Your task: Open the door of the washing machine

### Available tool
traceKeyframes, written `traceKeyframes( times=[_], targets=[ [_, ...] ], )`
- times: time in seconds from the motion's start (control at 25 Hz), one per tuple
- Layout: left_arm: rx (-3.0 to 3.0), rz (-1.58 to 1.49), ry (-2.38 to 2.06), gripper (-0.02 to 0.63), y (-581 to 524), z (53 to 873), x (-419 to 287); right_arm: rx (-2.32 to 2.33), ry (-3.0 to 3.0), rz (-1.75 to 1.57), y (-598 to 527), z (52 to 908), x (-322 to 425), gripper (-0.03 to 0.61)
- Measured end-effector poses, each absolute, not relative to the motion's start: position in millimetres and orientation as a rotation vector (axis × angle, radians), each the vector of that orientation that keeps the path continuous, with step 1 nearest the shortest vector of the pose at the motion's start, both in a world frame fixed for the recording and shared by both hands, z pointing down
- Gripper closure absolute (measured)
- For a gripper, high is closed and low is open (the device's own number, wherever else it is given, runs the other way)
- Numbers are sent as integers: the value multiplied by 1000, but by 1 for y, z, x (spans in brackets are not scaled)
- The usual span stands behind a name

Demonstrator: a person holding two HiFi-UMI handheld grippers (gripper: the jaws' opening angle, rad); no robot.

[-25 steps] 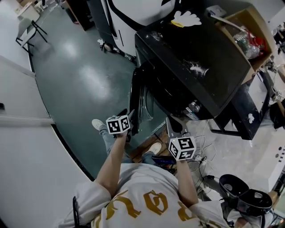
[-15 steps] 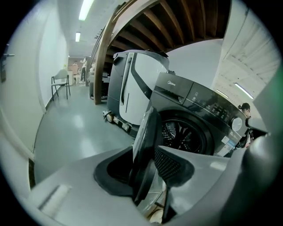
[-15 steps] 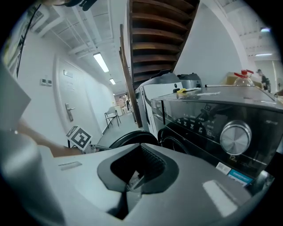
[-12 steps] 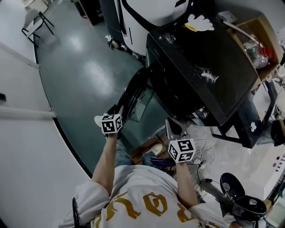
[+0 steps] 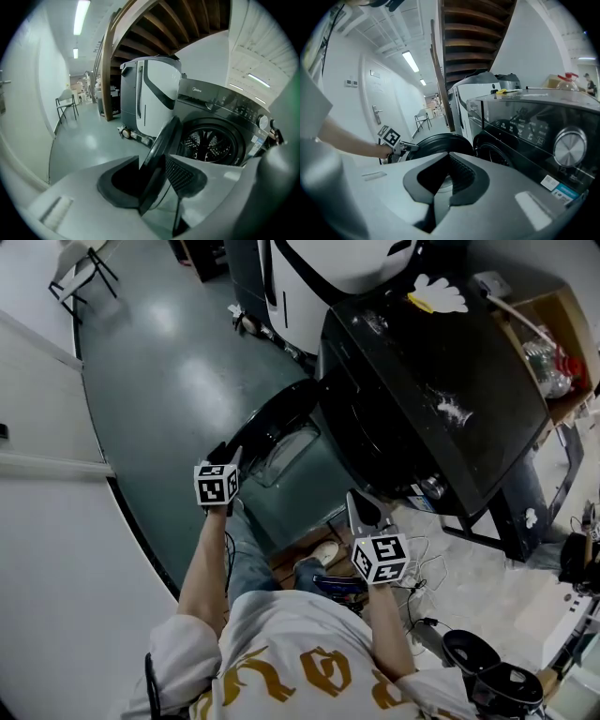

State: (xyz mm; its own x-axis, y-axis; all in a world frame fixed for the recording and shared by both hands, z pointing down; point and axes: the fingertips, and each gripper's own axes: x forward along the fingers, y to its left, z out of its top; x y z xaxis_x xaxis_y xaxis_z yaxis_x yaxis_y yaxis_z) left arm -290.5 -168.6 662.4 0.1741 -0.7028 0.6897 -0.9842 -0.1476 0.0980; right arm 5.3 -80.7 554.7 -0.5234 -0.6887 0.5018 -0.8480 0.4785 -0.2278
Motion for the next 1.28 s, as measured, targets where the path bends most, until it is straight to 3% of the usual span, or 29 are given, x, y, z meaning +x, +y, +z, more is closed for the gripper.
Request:
traceKeyframes(
  times=[0.56, 0.64, 0.76, 1.28],
  targets=[
    [1902, 790, -1726, 312, -207, 652, -341, 1285, -2390, 636, -80, 548, -2, 568],
    [1883, 740, -1848, 250, -206, 637, -352, 1303, -2398, 620, -81, 543, 1, 568],
    [1920, 555, -1895, 253, -200, 601, -346, 1346, -2428, 606, -82, 532, 10, 568],
    [2338, 201, -1586, 509, -128, 453, -177, 1514, -2505, 413, -80, 456, 44, 568]
  ],
)
